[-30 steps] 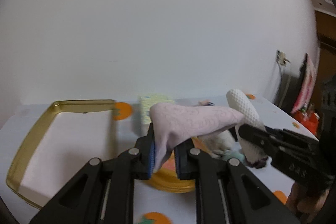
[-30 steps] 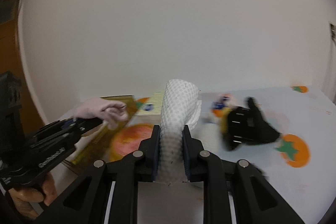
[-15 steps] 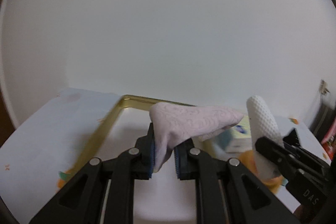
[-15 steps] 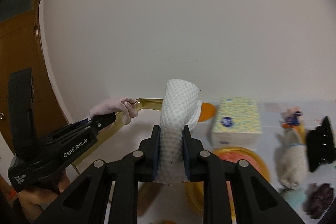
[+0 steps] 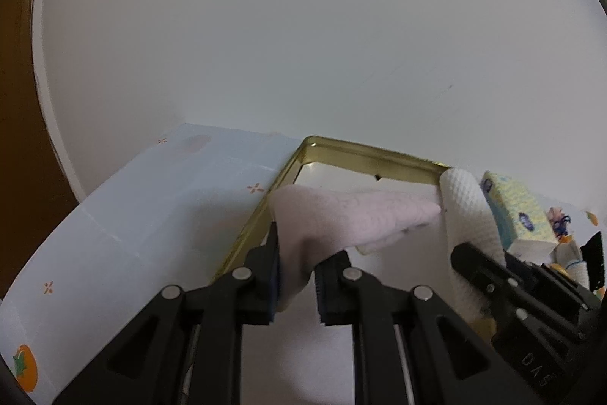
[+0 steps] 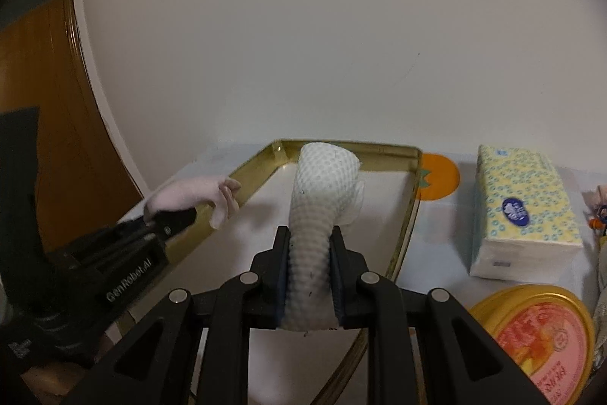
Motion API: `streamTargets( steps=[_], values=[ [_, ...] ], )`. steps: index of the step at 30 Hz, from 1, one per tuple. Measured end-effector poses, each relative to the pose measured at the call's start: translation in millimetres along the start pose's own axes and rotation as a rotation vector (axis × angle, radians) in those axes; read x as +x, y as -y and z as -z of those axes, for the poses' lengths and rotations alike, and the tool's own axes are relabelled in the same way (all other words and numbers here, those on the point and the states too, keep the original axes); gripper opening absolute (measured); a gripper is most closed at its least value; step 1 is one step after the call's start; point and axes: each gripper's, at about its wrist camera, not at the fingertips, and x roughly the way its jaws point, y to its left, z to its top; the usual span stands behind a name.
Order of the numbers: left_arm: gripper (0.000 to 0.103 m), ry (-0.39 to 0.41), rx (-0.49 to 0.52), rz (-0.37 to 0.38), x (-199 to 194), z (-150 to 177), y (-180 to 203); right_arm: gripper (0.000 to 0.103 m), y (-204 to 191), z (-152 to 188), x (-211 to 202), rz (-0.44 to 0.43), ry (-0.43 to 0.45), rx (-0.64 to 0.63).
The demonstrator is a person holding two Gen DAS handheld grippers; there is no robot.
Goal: Organize soft objects
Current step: 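Carry the pink towel and white sponge into the gold tray and release both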
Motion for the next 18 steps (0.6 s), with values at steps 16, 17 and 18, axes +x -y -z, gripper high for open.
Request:
streamTargets(
  steps=[16,17,18],
  values=[
    [0.068,0.044,-0.014,-0.092,-12.1,8.4,5.1,0.073,-6.9,-1.2,10.7,-0.041,0.107,-0.018],
    [0.077,0.076,-0.009,-0.106,-17.3,9.7,6.9,0.073,-8.4,-0.4,6.3,-0.019,0.127,-0.035],
    [0.083,0.093,-0.004,-0.115,-19.7,10.6,8.5,0.073,-9.7,0.5,1.2,0.003,0.146,-0.048]
  ],
)
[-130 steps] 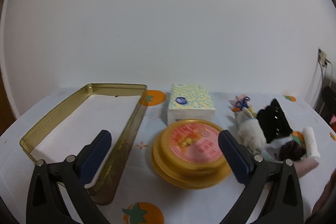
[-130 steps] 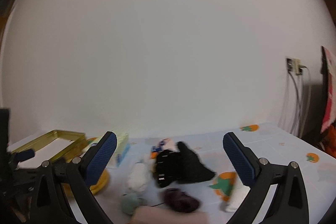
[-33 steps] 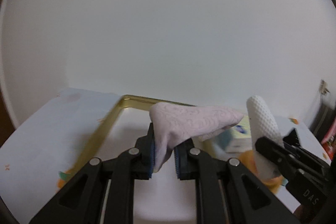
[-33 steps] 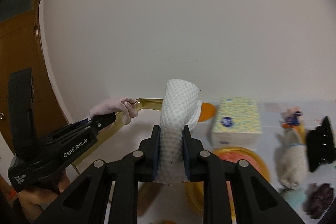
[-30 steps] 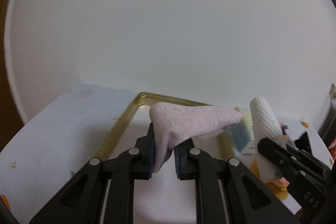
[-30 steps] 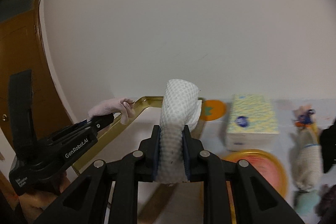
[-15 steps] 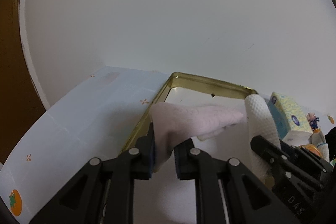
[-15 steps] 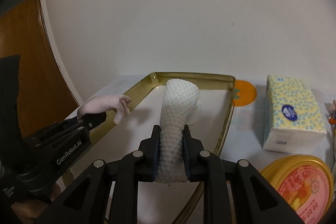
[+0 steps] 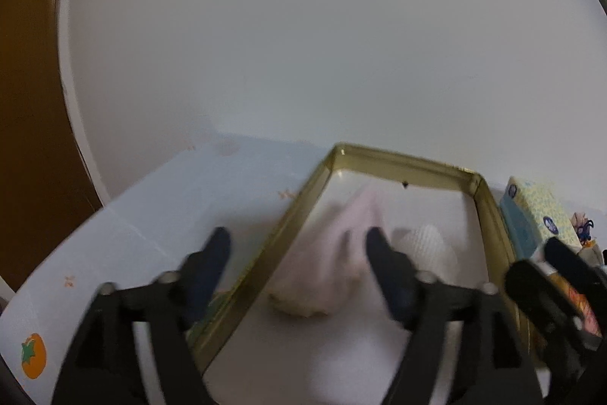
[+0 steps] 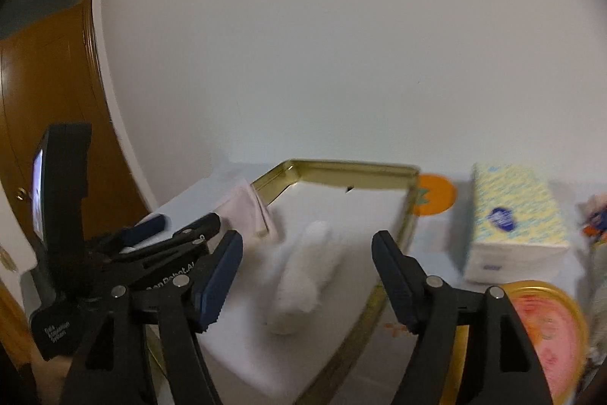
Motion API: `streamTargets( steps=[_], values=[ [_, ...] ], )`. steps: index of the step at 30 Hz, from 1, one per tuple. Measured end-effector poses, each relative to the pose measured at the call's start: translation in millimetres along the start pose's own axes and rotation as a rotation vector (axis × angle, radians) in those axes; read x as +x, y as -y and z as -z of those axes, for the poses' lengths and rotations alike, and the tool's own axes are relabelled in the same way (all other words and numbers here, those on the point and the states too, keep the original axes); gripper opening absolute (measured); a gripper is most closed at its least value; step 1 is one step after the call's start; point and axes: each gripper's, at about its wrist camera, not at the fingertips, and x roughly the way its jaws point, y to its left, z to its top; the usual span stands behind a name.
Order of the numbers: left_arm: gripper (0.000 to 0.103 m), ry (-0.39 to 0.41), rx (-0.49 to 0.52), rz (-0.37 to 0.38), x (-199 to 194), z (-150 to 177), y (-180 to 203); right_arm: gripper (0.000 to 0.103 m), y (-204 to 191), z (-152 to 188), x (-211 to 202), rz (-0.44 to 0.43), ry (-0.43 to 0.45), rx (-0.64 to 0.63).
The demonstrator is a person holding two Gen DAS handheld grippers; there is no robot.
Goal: Organize soft objects
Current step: 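Carry the pink towel and white sponge into the gold tray and release both, then withdraw both tools from the tray back toward the remaining items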
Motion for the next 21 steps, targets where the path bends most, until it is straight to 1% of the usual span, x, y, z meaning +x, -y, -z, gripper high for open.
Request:
streamTargets(
  steps=[2,5,7,9,13,15,20,21],
  values=[
    [0.088,0.027,0.021,-0.020,-4.5,2.4,3.9,0.073,-3.5,-2.8,-13.5,0.042,0.046,-0.029],
    [0.090,0.048,0.032,-0.029,-8.9,4.4,6.3,0.073,-0.7,0.4,-23.5,0.077,0.098,-0.049],
    [0.093,0.050,0.036,-0.016,-10.8,6.2,9.4,0.074,2.5,6.5,-26.9,0.078,0.112,-0.050],
    [0.099,0.067,0.044,-0.013,-13.3,7.3,12.0,0.074,3.6,7.2,-32.6,0.087,0.116,-0.055],
    [0.101,0.125,0.066,-0.016,-27.7,8.4,16.5,0.074,3.5,9.2,-58.8,0.093,0.127,-0.063],
    [0.103,0.143,0.071,-0.018,-30.8,8.8,18.4,0.074,4.5,10.0,-63.3,0.099,0.132,-0.064],
    [0.103,0.153,0.068,-0.005,-35.3,9.8,19.7,0.075,8.9,12.2,-68.2,0.108,0.139,-0.057],
    [0.103,0.153,0.065,0.000,-36.4,10.3,19.6,0.080,9.5,13.6,-75.3,0.112,0.140,-0.053]
  ],
)
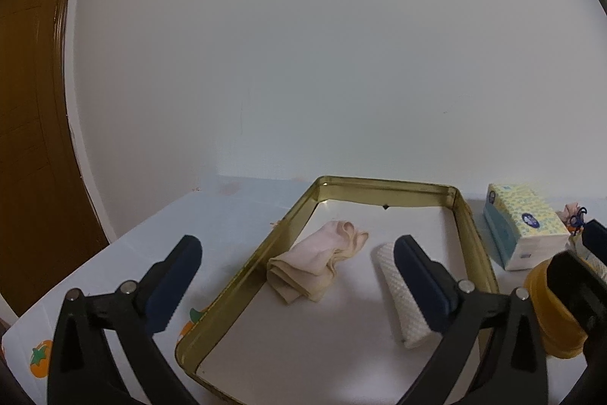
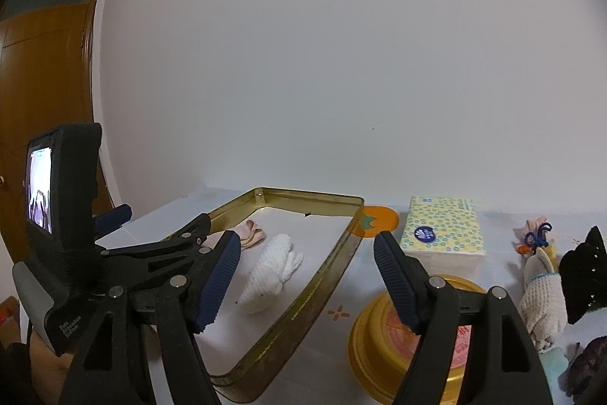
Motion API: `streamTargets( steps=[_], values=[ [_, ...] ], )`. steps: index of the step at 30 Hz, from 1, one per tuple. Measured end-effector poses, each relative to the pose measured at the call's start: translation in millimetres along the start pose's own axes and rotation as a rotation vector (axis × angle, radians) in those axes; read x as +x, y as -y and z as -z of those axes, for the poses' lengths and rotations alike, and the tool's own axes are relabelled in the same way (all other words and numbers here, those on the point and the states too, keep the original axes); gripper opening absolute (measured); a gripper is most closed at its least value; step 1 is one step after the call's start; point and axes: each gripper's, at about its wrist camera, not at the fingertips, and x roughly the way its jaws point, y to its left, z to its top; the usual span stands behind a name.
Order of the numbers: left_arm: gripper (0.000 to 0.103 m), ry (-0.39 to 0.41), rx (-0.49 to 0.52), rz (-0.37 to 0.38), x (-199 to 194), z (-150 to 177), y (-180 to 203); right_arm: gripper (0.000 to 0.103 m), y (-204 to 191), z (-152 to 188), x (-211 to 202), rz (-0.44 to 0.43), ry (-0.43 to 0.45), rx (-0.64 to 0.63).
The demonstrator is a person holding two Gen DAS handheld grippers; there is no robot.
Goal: Organize soft objects
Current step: 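Withdraw both tools from the tray back toward the remaining items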
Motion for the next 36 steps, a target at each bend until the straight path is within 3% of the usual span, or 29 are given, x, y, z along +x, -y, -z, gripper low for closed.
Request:
streamTargets(
  steps=[2,20,36],
  values=[
    [0.103,0.002,-0.007,0.008,-2.7,0.7,-0.5,0.086,2.6,0.7,-2.0,0.006,0.004,0.007],
    [0.103,0.009,-0.038,0.090,-12.0,10.7,7.3,0.086,16.9,6.3,-37.2,0.059,0.006,-0.023],
    [0.103,0.015,0.008,0.165,-38.0,19.5,41.8,0.086,49.9,13.1,-77.3,0.120,0.005,-0.060]
  ],
)
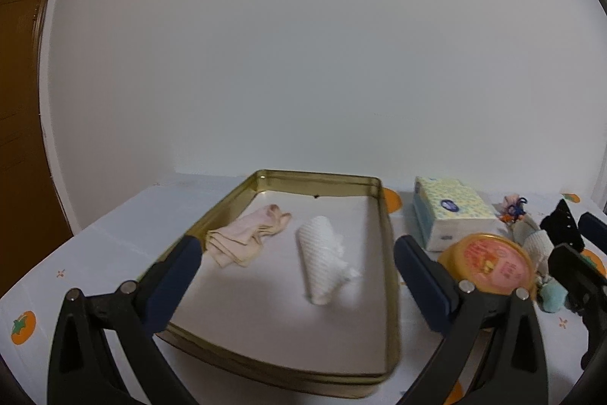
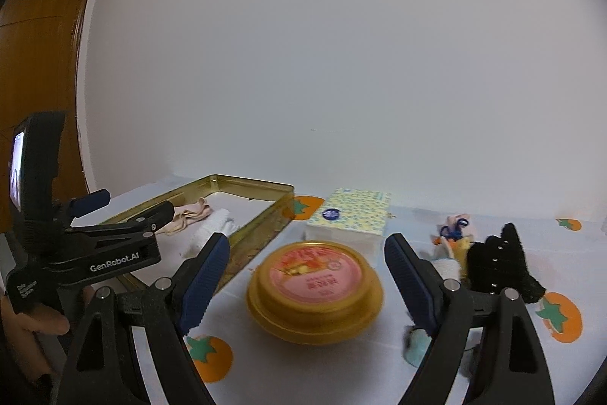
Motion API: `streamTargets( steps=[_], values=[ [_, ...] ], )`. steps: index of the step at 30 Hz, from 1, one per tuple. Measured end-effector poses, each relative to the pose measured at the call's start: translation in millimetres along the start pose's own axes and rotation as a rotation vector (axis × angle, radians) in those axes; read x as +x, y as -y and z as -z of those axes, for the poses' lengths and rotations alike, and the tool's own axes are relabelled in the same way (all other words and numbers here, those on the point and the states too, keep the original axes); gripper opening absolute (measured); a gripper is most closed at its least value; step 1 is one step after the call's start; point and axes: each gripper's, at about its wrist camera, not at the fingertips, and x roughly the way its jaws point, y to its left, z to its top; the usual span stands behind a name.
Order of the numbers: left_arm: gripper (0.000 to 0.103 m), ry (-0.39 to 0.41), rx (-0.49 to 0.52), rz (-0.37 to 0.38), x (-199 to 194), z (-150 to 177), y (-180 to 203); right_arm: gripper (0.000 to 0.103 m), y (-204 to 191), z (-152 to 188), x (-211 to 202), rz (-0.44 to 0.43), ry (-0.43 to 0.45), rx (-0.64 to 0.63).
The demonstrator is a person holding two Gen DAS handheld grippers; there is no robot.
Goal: Organize soft objects
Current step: 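Withdraw both tools from the tray back toward the remaining items, then grasp the purple scrunchie with the right tool while the left tool grasps the teal pom-pom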
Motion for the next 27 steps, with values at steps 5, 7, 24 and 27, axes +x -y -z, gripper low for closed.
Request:
streamTargets(
  steps=[5,7,24,27],
  values=[
    [0.103,0.001,0.022,0.026,-6.9,1.6,15.4,0.086,13.0,2.2,-10.4,0.025,0.001,-0.006],
    [0.103,0.000,0.026,0.035,-8.9,2.0,21.0,0.086,19.8,2.9,-15.0,0.038,-0.001,-0.009],
    [0.103,-0.009,0.124,0.152,-28.6,6.0,84.5,0.086,111.7,13.5,-62.2,0.258,-0.010,0.016],
    [0.103,-0.014,0.149,0.168,-29.6,5.9,97.0,0.086,133.6,16.4,-71.7,0.298,-0.020,0.036]
  ],
)
